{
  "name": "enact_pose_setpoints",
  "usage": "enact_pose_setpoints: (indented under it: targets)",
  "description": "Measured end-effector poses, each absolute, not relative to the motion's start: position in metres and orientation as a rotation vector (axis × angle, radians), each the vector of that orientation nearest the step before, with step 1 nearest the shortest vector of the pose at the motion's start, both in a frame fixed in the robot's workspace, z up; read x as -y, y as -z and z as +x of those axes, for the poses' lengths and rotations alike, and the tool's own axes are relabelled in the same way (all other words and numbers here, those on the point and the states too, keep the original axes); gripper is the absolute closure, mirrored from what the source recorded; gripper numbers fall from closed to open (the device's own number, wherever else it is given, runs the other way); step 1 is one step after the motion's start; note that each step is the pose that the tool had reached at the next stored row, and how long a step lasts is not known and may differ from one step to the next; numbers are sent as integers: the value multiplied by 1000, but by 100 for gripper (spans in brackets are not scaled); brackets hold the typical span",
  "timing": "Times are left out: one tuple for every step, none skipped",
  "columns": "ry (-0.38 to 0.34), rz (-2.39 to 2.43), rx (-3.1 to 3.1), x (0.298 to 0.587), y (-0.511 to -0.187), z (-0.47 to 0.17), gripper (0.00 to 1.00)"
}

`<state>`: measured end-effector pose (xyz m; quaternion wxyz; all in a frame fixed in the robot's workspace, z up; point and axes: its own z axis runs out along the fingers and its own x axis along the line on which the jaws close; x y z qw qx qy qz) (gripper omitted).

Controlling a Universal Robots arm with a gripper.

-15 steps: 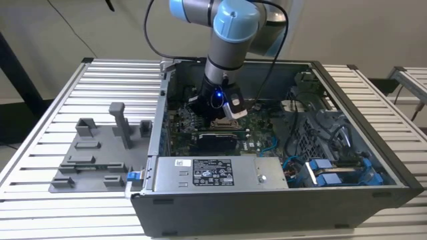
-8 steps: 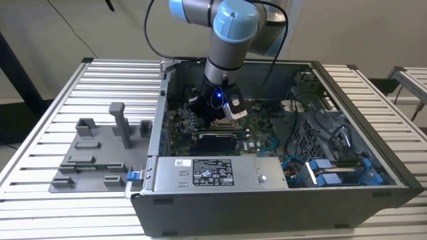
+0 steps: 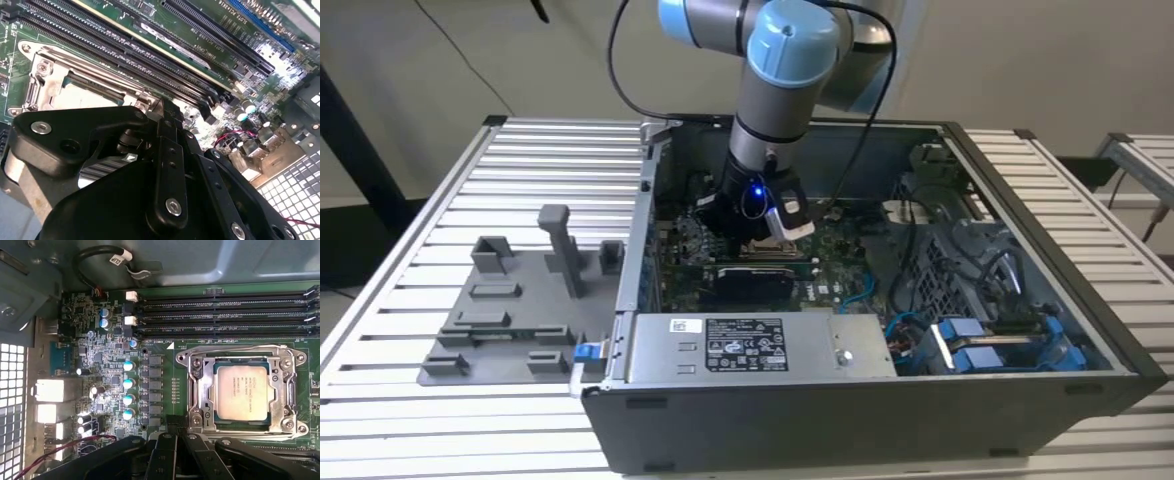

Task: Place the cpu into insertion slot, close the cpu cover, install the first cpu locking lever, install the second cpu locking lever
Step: 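Install the second cpu locking lever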

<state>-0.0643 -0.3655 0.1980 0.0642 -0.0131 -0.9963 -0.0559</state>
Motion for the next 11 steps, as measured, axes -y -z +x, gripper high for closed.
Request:
enact_pose_setpoints:
  targets:
    - [169, -40, 3006, 366, -198, -64, 89]
    - [168, -40, 3005, 366, -199, -64, 89]
    - [169, -40, 3004, 366, -200, -64, 89]
    - [169, -40, 3004, 366, -201, -64, 89]
    - [169, -40, 3003, 366, -202, -64, 89]
    - [169, -40, 3003, 366, -203, -64, 89]
    - [169, -40, 3003, 366, -205, -64, 89]
    - [169, -40, 3003, 366, -207, -64, 89]
    - [168, -40, 3003, 366, -208, -64, 89]
    - [162, -40, 3004, 366, -209, -64, 89]
    - [155, -41, 3005, 366, -209, -64, 89]
